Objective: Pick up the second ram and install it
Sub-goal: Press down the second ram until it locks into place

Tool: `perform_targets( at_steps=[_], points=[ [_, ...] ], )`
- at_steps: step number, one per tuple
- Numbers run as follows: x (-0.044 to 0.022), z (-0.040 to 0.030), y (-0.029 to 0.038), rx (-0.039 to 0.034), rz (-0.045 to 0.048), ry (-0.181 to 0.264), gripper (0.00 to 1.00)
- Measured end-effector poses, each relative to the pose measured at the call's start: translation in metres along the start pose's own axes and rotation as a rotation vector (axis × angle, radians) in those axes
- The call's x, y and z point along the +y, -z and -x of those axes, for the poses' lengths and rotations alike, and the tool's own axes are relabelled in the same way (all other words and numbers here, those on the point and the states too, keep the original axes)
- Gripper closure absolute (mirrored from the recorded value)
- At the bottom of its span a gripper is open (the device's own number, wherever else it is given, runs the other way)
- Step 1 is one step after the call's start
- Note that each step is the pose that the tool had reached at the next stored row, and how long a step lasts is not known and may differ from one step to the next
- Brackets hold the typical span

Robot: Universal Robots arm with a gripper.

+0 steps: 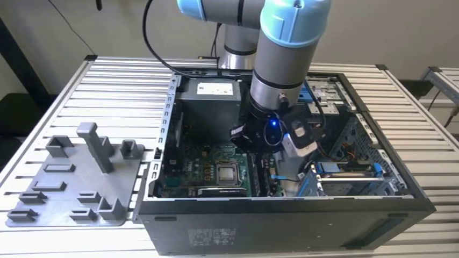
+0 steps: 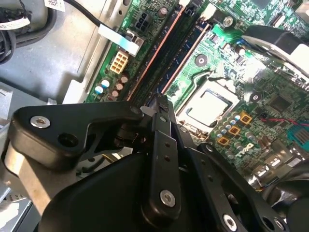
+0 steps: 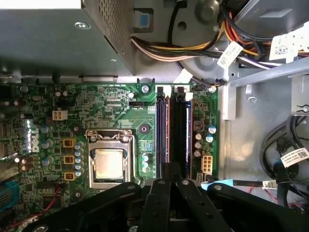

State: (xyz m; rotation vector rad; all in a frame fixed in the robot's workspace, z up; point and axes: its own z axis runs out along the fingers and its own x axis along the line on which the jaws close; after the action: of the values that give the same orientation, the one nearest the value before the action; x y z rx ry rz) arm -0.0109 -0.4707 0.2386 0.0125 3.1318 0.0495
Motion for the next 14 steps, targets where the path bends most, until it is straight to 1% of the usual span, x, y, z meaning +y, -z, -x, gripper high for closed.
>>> perform_targets(
  at_steps=[10,14],
  points=[
    [0.0000,0.0000,0.0000,0.0040,0.0016,0.181,0.89],
    [0.0000,0.0000,0.0000,0.0045,0.0022,0.253,0.89]
  ],
)
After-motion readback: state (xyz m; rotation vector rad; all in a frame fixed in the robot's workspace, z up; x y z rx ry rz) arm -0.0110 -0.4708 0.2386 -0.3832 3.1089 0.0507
